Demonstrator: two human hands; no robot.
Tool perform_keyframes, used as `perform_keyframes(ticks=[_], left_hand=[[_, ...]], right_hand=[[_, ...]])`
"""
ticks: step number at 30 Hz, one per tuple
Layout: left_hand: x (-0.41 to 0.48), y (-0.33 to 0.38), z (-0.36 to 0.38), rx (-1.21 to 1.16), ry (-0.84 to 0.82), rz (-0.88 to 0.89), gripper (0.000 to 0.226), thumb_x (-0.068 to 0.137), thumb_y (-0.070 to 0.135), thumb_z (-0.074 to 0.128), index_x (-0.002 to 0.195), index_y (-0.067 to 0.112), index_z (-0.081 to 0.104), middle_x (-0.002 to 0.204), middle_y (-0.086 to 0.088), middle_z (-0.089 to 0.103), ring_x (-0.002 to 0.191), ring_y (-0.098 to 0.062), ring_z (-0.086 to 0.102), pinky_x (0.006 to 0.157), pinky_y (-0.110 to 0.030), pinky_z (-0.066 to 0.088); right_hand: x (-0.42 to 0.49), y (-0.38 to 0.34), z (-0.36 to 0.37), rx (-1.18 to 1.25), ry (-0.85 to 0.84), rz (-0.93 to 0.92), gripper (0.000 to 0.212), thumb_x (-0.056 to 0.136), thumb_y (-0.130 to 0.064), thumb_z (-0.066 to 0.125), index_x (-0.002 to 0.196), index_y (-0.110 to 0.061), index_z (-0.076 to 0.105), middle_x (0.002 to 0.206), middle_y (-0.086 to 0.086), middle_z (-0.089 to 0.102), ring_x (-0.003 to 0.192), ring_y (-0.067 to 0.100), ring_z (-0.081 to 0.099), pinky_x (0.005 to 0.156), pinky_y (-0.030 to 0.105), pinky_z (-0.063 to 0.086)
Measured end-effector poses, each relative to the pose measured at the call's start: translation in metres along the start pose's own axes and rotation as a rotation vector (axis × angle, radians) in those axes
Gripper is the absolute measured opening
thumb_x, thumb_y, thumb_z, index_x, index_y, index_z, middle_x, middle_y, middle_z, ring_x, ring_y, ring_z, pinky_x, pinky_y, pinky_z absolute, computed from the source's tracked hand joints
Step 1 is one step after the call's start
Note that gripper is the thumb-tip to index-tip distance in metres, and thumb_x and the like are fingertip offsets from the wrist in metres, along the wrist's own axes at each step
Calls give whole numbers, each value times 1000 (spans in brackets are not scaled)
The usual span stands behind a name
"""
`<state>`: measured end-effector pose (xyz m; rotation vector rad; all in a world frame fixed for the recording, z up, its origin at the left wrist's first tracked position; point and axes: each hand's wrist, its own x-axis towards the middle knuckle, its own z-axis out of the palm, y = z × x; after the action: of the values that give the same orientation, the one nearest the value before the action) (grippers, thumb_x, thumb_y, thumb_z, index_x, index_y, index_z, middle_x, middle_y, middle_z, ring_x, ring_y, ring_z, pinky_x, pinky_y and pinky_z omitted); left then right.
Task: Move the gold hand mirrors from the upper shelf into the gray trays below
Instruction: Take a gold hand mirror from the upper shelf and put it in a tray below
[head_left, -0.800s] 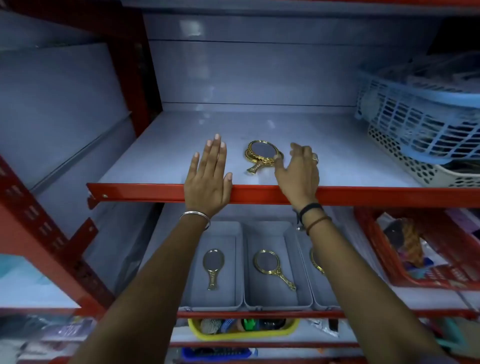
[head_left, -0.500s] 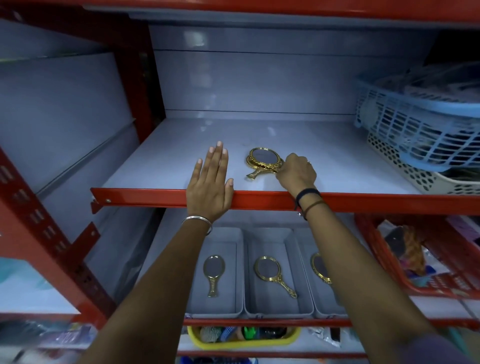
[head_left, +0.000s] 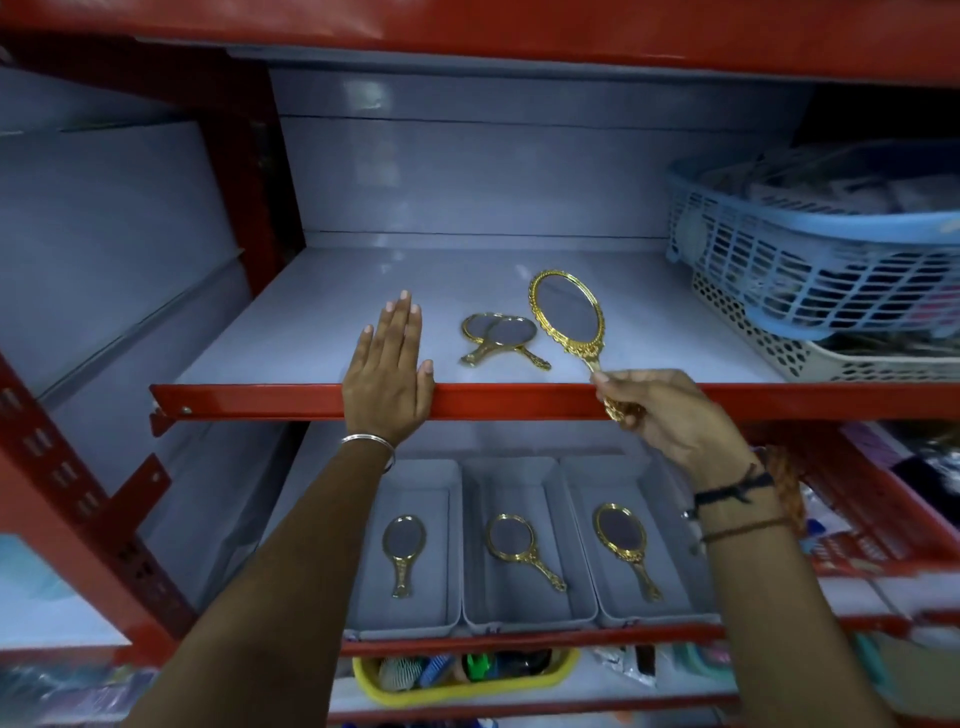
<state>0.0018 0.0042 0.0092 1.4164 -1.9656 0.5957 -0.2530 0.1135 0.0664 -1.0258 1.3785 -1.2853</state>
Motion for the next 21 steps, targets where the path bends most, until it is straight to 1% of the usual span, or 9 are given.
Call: perform_keyframes(ticks=[3, 7, 10, 13, 15, 17, 18, 19, 21], left_hand=[[-2, 3, -1, -7, -9, -8, 62, 89, 30, 30, 145, 4, 30, 154, -12, 31, 143, -24, 28, 116, -37, 20], [-2, 4, -2, -13, -11, -12, 62, 89, 28, 30, 146, 3, 28, 155, -13, 29, 144, -25, 27, 117, -39, 22], [-4, 6, -1, -18, -5, -15, 62, 90, 28, 29, 146, 2, 27, 155, -14, 28, 144, -26, 26, 117, -40, 22], [-4, 7, 0, -16, 6, -21, 62, 90, 28, 29, 146, 2, 28, 155, -14, 29, 144, -26, 26, 117, -40, 22], [-4, 6, 1, -16, 11, -22, 62, 90, 28, 30, 146, 2, 28, 155, -14, 29, 144, -26, 26, 117, -40, 22], [-4, 6, 2, -12, 16, -20, 62, 90, 28, 29, 146, 2, 27, 155, -15, 29, 144, -27, 26, 117, -40, 22], [-4, 6, 2, -9, 18, -18, 62, 90, 28, 29, 146, 2, 27, 155, -15, 29, 144, -27, 26, 117, -40, 22], [-5, 6, 3, -5, 21, -17, 62, 90, 28, 28, 146, 2, 28, 154, -15, 29, 144, -27, 27, 117, -40, 22], [-4, 6, 4, -4, 38, -14, 62, 90, 28, 28, 146, 1, 28, 154, -15, 29, 144, -28, 27, 117, -40, 22]], right_hand=[[-29, 39, -33, 12, -42, 54, 11, 84, -5, 62, 77, -11, 68, 55, -9, 62, 45, -1, 50, 42, 8, 39], [-55, 99, -70, -33, -88, 226, 12, 86, -4, 59, 80, -12, 66, 54, -10, 62, 46, -4, 51, 47, 10, 40], [-59, 141, -87, -12, -80, 322, 13, 87, -4, 58, 81, -12, 67, 60, -10, 66, 55, 1, 55, 58, 18, 40], [-42, 180, -95, -15, 9, 377, 6, 79, -8, 68, 84, -9, 70, 70, -3, 67, 68, 11, 54, 64, 23, 41], [-23, 202, -99, -97, 81, 412, 5, 78, -9, 71, 83, -6, 70, 66, 2, 62, 63, 14, 50, 61, 23, 42], [1, 225, -107, -225, 152, 455, 4, 76, -8, 74, 76, -6, 71, 51, -2, 60, 54, 14, 48, 57, 24, 43], [14, 236, -112, -300, 191, 489, 6, 73, -11, 76, 74, -7, 72, 45, -4, 59, 50, 15, 49, 59, 26, 45], [28, 252, -120, -387, 218, 531, 10, 69, -17, 77, 72, -8, 72, 45, -3, 60, 50, 17, 51, 62, 28, 47], [62, 302, -147, -569, 247, 580, 27, 58, -36, 74, 59, -11, 66, 60, 6, 63, 58, 21, 55, 66, 35, 50]])
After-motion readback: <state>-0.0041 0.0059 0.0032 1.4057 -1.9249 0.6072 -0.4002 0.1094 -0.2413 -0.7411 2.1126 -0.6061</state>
